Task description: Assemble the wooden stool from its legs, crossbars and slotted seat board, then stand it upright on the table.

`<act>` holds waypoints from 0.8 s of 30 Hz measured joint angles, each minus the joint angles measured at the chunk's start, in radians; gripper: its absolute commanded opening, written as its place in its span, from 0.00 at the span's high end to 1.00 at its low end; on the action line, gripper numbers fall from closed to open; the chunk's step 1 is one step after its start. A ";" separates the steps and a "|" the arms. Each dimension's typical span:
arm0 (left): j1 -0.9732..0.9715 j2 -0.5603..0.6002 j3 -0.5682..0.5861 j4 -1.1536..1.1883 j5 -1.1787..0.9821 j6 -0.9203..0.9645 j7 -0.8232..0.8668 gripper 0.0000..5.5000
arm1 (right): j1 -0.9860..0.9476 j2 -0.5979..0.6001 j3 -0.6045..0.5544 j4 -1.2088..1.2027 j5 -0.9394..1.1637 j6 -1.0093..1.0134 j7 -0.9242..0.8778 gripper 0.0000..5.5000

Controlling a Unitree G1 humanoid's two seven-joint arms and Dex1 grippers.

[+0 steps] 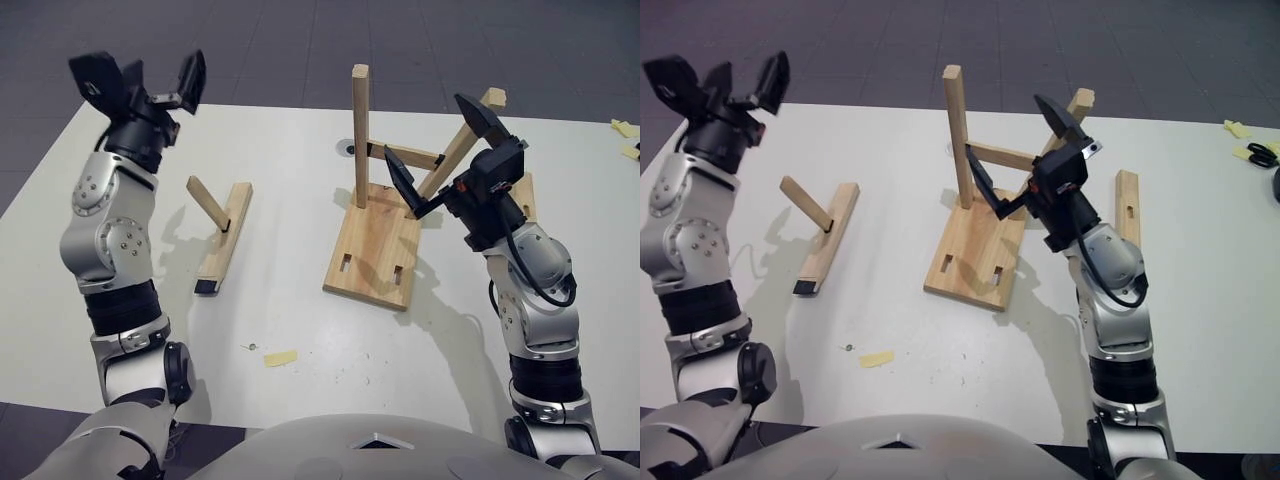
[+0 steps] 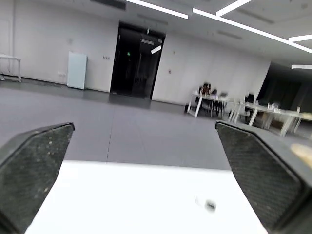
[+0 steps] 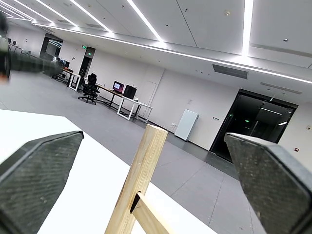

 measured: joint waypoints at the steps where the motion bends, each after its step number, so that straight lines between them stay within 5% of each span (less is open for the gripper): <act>1: 0.026 -0.009 -0.009 0.038 0.018 -0.046 -0.011 0.02 | 0.001 0.000 0.000 -0.001 0.000 0.000 0.000 0.02; 14: 0.044 -0.011 0.047 0.089 0.015 -0.129 -0.022 0.02 | 0.001 0.010 0.004 -0.001 -0.002 0.003 -0.008 0.02; 24: 0.061 0.136 0.195 -0.240 -0.179 0.149 0.025 0.02 | 0.048 0.026 0.010 -0.021 -0.018 0.004 -0.037 0.02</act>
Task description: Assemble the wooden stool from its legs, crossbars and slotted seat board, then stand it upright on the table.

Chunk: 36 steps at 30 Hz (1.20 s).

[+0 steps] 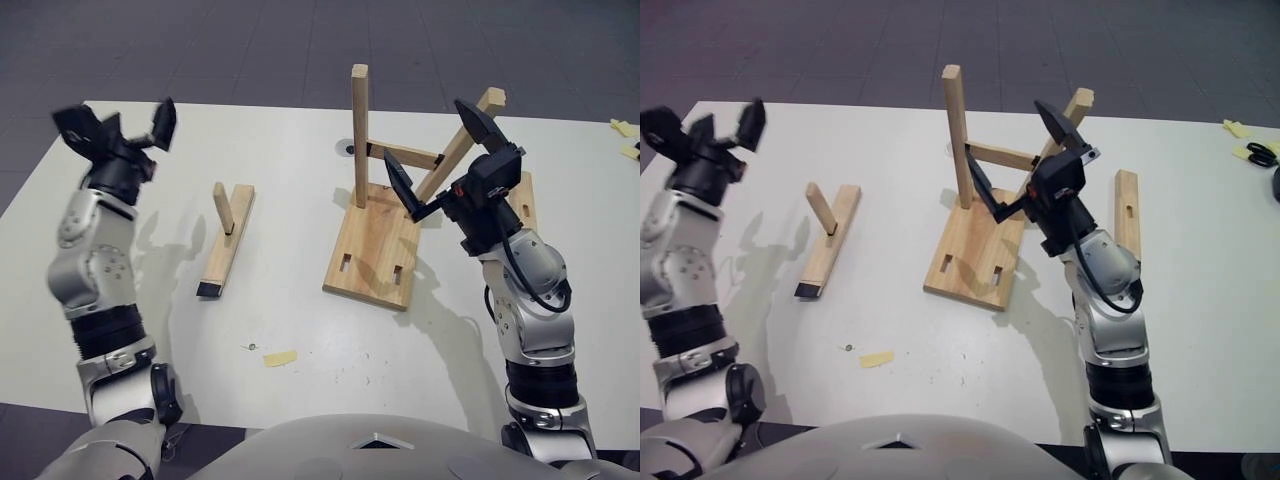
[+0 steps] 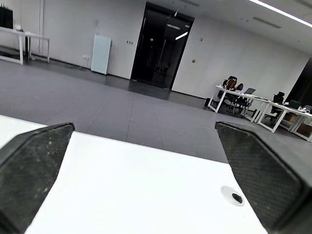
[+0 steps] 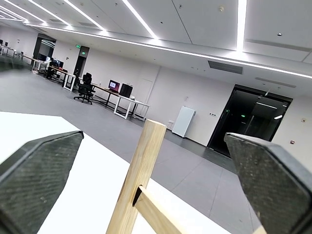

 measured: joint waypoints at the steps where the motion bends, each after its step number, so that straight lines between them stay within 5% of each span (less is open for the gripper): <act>1: 0.021 0.016 0.004 -0.041 -0.022 0.040 -0.006 0.02 | 0.007 0.001 0.000 -0.003 -0.005 0.000 -0.003 0.02; 10: 0.453 0.100 0.011 -0.319 -0.188 0.343 -0.096 0.02 | 0.093 0.025 0.004 -0.067 -0.033 0.002 -0.052 0.02; 18: 0.420 0.142 -0.303 -0.252 0.049 0.333 -0.080 0.02 | 0.114 0.040 0.014 -0.077 -0.054 0.004 -0.073 0.02; 25: 0.364 0.203 -0.345 -0.051 0.172 0.313 -0.131 0.02 | 0.123 0.048 0.016 -0.079 -0.063 0.002 -0.080 0.02; 36: 0.224 0.333 -0.494 0.152 0.261 0.282 -0.379 0.35 | 0.143 0.084 0.036 -0.088 -0.100 0.002 -0.120 0.02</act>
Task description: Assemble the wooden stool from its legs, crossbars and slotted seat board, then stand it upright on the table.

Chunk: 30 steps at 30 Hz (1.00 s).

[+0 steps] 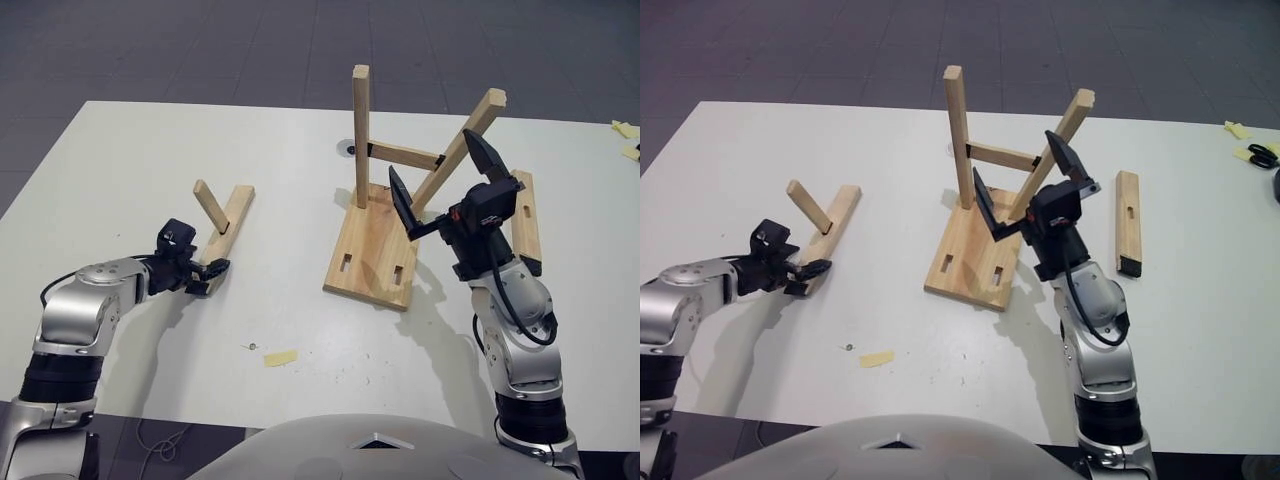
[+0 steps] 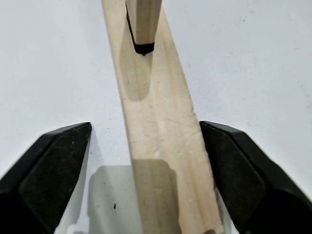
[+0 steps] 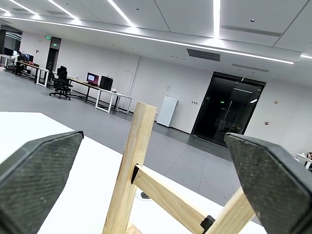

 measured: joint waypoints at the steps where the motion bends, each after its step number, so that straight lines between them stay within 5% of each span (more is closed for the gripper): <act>1: -0.018 0.009 -0.010 0.022 0.010 -0.003 -0.022 0.39 | 0.000 0.004 0.001 0.000 -0.002 0.000 -0.002 0.02; 9: -0.109 0.061 -0.059 0.144 0.059 -0.005 -0.139 0.62 | 0.006 0.031 0.016 0.000 -0.026 -0.009 -0.031 0.02; 16: -0.132 0.034 -0.064 0.155 0.097 -0.033 -0.142 0.63 | 0.002 0.050 0.015 0.006 -0.044 -0.019 -0.060 0.02; 20: -0.163 -0.070 0.078 0.162 0.108 -0.161 0.042 0.63 | -0.023 0.053 -0.001 0.021 -0.028 -0.020 -0.060 0.02; 24: -0.271 -0.210 0.251 0.053 0.054 -0.318 0.210 0.63 | -0.097 0.102 -0.051 0.008 0.156 0.082 -0.067 0.02; 30: -0.423 -0.287 0.256 -0.158 -0.064 -0.340 0.191 0.63 | -0.220 0.128 -0.149 -0.028 0.690 0.336 -0.096 0.02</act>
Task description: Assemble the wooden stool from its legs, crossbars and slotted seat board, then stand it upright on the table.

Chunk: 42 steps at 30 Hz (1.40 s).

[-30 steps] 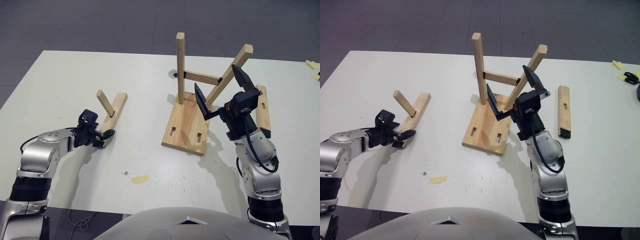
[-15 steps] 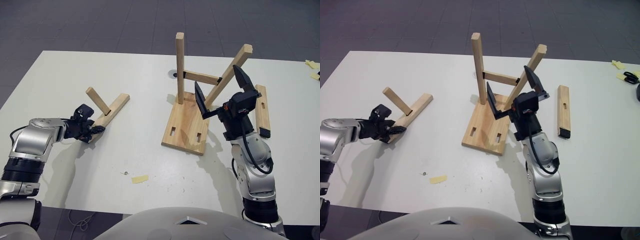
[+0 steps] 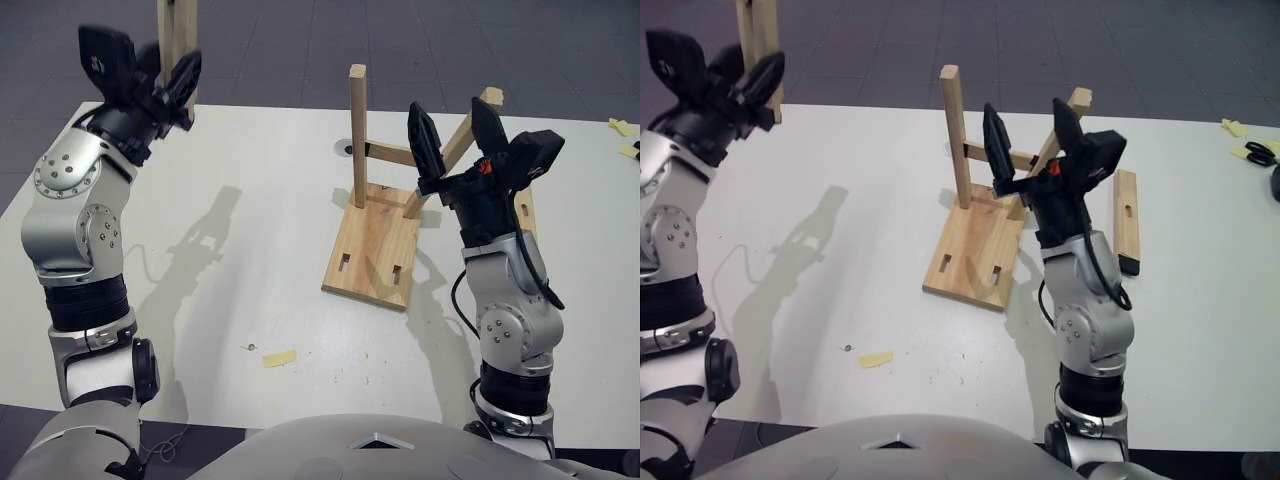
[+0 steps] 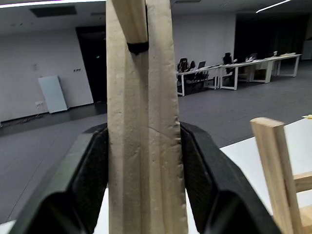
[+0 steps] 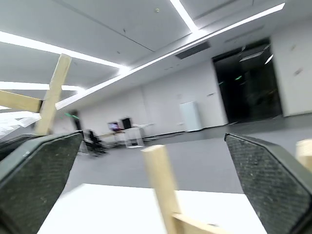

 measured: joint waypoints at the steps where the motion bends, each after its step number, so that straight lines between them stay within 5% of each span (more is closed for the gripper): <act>1: 0.000 0.003 -0.015 -0.018 -0.001 -0.002 -0.026 0.63 | -0.027 0.001 -0.015 0.000 0.075 0.026 -0.020 0.02; 5: 0.020 0.058 -0.145 -0.125 0.016 -0.084 -0.211 0.63 | -0.196 0.007 -0.088 -0.002 0.353 0.105 -0.162 0.02; 12: 0.113 0.079 -0.234 -0.153 0.082 -0.144 -0.278 0.63 | -0.290 0.004 -0.095 0.000 0.502 0.127 -0.278 0.02; 20: 0.129 0.056 -0.286 -0.193 0.092 -0.151 -0.290 0.63 | -0.329 0.053 -0.006 0.137 0.487 0.168 -0.307 0.26; 38: 0.192 0.055 -0.293 -0.228 0.103 -0.161 -0.304 0.63 | -0.315 0.060 0.028 0.052 0.443 0.186 -0.321 0.79; 42: 0.213 0.054 -0.299 -0.242 0.107 -0.169 -0.298 0.63 | -0.287 0.072 0.016 0.046 0.448 0.177 -0.336 0.81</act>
